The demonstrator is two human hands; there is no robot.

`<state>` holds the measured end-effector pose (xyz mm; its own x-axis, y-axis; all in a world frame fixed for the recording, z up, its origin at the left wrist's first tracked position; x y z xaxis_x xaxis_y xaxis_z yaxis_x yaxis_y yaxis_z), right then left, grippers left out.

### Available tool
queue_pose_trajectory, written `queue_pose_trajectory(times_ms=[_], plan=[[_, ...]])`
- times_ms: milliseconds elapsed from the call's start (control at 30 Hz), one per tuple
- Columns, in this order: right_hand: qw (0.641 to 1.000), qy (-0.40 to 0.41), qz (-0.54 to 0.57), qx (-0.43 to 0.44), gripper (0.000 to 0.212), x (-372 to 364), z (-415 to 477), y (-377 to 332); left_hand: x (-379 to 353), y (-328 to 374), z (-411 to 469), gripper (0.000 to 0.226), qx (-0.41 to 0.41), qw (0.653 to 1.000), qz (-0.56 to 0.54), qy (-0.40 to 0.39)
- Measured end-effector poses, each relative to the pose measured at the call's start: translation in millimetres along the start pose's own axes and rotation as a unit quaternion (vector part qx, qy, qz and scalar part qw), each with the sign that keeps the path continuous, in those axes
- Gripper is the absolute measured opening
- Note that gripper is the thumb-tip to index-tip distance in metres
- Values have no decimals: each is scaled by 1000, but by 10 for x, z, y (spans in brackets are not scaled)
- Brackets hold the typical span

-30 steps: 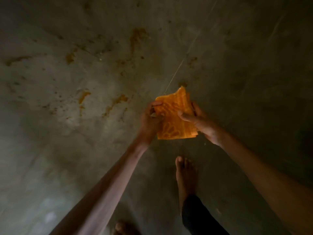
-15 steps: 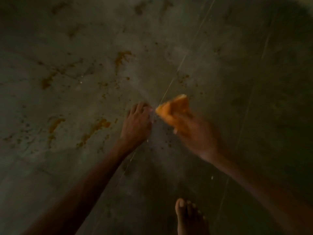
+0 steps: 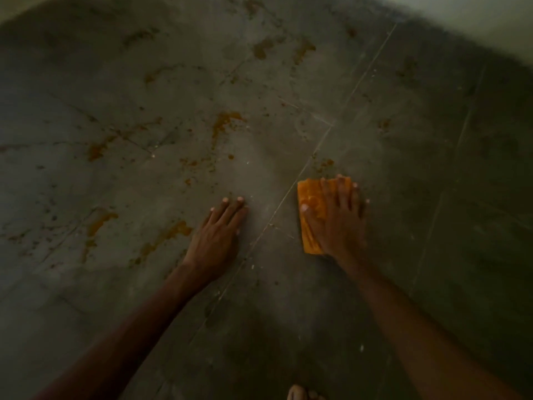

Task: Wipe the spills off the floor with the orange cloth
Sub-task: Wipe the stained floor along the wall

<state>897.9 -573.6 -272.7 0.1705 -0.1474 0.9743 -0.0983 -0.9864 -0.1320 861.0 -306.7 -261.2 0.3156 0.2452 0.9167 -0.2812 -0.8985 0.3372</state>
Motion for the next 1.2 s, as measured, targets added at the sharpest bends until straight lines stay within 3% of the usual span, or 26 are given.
queue_pose_trajectory(times_ms=[100,200,267,400,500,533,600,667,700,767,833,900,967,1000,1067,1133,1200], plan=[[999,-25,25,-6,92,-111,-246,-449,35,-6,16,48,3,999,-45,-4],[968,-97,-7,230,82,-266,-1189,-742,53,-20,45,51,12,997,-72,14],[954,-97,-33,283,72,-219,-1326,-363,-15,-44,35,49,7,998,-66,9],[996,-7,-66,66,74,-89,-242,538,-105,-133,11,52,-25,999,-36,2],[999,9,6,-38,81,30,462,228,-60,-94,58,52,-6,999,-46,6],[999,15,19,-29,80,26,507,-38,-7,-63,121,53,1,999,-42,14],[997,13,8,79,77,-33,184,-538,79,-79,315,53,14,999,-47,20],[975,-43,-29,214,77,-137,-409,-548,145,-83,542,54,9,998,-65,1],[970,-72,-42,229,77,-149,-585,-340,175,-67,685,54,-2,998,-68,-13],[976,-86,-60,192,77,-135,-446,282,159,-43,837,56,-11,998,-42,-38],[994,-57,-65,73,78,-36,113,781,110,-29,850,61,-20,999,-22,-35],[999,-13,-18,-45,82,140,777,825,90,-39,848,64,-28,999,-8,-36],[995,-3,25,-99,86,248,1129,423,132,-45,878,65,-16,999,-9,-50],[997,-5,27,-76,86,234,1130,167,143,-47,886,65,-11,998,-15,-54],[998,-28,1,58,80,145,690,-183,171,-22,878,65,-5,998,-42,-57],[984,-62,-27,166,75,19,-79,-62,201,4,853,66,-3,996,-67,-49],[990,-37,-17,133,73,-13,-477,490,203,7,852,66,1,995,-84,-56]])
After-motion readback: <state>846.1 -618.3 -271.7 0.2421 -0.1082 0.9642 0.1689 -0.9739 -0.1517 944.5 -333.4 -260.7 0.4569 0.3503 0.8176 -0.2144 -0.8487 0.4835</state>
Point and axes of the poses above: each hand's wrist, its own z-axis towards the middle knuckle, its own x-axis out of the back of the hand, y = z × x, the point moved 3 cm from there along z, towards the middle knuckle, and after that the axes turned 8 degrees about -y, right-handed, at the moved point
